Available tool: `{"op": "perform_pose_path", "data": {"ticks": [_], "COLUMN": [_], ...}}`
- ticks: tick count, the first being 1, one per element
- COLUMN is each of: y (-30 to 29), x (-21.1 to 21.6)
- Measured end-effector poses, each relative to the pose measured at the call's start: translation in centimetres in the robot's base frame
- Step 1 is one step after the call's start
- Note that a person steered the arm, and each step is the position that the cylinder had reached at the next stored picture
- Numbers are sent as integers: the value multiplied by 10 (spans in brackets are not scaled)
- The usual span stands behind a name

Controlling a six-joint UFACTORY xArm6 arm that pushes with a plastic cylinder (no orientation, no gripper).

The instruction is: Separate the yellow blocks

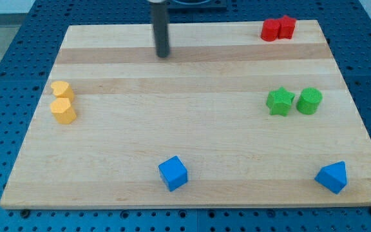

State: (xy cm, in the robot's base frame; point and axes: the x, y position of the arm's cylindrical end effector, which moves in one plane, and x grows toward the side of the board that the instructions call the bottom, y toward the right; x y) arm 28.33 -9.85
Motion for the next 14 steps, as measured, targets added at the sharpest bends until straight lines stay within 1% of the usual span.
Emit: {"op": "perform_pose_path", "data": {"ticks": [1,2,3,4,8,9,10,11,12,14], "y": [-69,-110,-138,-153,-162,-167,-176,-192,-193,-193], "x": [20,45,60,80,174,172,151,153,179,213]}}
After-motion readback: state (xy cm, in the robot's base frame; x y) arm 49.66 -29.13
